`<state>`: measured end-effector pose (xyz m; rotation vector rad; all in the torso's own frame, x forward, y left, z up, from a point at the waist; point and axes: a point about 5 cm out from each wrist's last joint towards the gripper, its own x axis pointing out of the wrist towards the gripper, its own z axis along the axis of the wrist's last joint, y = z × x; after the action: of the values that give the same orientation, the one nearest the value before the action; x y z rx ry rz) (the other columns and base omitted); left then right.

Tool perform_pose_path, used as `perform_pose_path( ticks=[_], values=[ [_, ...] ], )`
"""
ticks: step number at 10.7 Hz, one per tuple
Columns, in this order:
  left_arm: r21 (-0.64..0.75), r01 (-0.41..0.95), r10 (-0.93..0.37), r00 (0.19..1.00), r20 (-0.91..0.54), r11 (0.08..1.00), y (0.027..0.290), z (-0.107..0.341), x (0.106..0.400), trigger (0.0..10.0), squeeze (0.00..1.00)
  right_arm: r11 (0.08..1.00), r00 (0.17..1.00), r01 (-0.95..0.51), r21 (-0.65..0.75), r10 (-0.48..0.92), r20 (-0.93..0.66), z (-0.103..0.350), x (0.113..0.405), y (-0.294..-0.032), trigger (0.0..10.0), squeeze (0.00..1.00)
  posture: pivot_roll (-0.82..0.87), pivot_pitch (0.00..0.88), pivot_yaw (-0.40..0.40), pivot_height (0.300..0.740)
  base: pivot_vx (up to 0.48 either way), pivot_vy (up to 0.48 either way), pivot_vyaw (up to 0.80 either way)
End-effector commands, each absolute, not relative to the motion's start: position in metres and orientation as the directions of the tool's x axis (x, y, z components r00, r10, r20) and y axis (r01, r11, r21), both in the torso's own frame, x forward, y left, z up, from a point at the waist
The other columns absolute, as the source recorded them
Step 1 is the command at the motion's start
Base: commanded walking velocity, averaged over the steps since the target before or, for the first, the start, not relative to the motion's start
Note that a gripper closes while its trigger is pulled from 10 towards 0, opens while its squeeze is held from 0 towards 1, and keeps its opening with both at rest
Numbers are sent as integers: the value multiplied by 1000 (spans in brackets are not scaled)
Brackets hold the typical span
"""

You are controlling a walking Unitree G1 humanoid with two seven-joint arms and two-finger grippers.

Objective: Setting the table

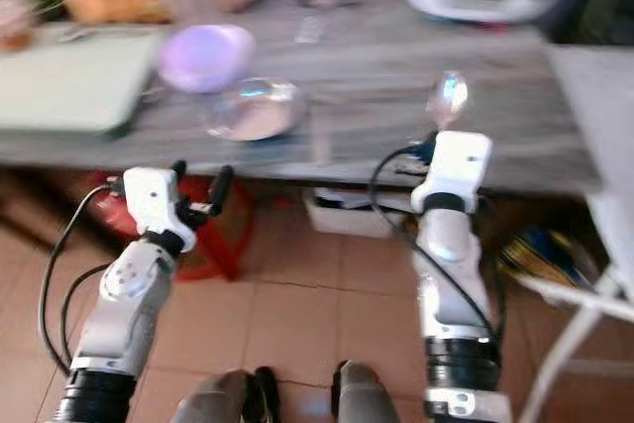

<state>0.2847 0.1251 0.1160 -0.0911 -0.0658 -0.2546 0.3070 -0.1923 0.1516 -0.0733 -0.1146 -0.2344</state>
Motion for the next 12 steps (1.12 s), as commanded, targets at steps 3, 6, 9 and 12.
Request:
perform_pose_path(
  ticks=[3,6,9,12],
  values=[
    [-84,234,-229,971,72,968,131,115,282,10000,0,974,968,218,-56,-208,141,155,307,-186,10000,0,-88,182,61,740,319,0,0],
    [-48,106,-101,990,99,993,151,121,279,10000,0,979,973,191,-72,-179,145,153,306,-184,10000,0,-87,175,54,740,0,0,0],
    [-31,58,-54,991,120,998,161,127,275,10000,0,980,976,185,-71,-174,133,152,312,-191,10000,0,-75,184,50,740,0,0,0],
    [-28,74,-71,992,107,997,159,126,273,10000,0,992,992,122,-9,-121,41,147,331,-184,10000,0,-67,198,57,740,0,0,0]
  ],
)
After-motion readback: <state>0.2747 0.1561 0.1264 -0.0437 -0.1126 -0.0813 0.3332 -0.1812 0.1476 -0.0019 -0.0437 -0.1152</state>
